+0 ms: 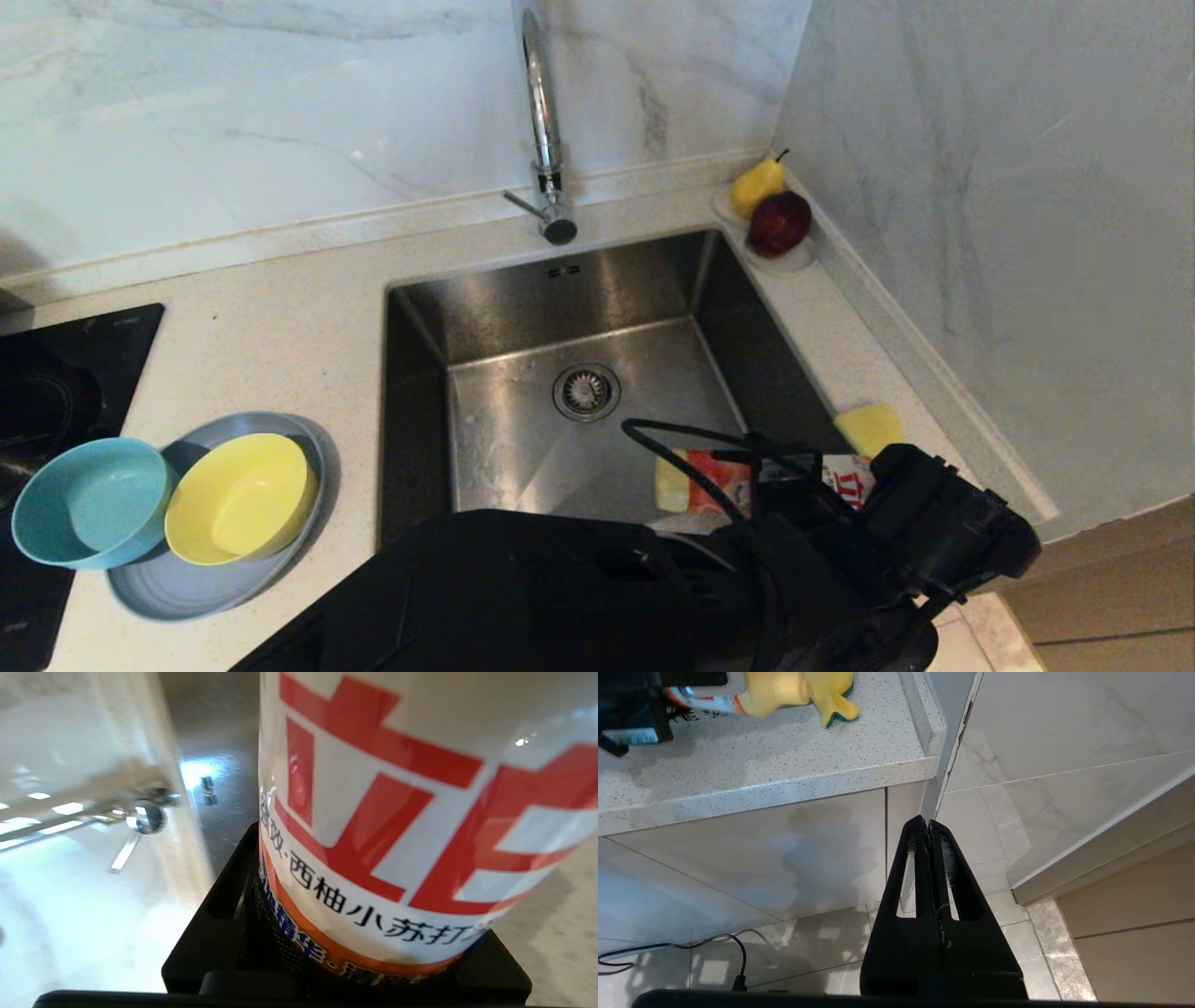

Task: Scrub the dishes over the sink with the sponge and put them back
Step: Squeeze it onto the sponge

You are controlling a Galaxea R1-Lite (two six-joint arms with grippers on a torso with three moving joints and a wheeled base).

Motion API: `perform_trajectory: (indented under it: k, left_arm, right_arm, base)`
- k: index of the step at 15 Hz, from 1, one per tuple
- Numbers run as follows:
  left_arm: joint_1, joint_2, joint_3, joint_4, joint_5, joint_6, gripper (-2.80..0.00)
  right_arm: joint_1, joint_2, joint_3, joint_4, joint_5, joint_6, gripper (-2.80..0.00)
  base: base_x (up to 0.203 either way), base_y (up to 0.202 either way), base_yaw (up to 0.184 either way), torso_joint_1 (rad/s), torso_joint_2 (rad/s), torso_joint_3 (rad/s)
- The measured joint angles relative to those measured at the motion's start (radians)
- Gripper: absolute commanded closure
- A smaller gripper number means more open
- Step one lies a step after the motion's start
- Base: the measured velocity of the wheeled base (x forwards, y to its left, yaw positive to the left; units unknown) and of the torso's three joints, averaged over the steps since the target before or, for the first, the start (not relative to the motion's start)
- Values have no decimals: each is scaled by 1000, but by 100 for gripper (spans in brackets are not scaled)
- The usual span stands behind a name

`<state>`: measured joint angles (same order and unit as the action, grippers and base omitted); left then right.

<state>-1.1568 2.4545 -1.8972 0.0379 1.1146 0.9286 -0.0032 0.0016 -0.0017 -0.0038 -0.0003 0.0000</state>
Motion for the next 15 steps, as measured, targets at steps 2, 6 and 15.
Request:
perform_trajectory:
  k: [2, 6, 15]
  left_arm:
    - [0, 1, 0, -11, 22, 50, 0]
    - [7, 2, 0, -90, 35, 164, 0]
    - [18, 19, 0, -195, 60, 298, 0]
  right_arm:
    - [0, 0, 0, 0, 0, 0, 0]
    - [0, 0, 0, 0, 0, 0, 0]
    - [0, 0, 0, 0, 0, 0, 0]
  base:
    - [0, 0, 0, 0, 0, 0]
    - [0, 0, 0, 0, 0, 0]
    - [0, 0, 0, 0, 0, 0]
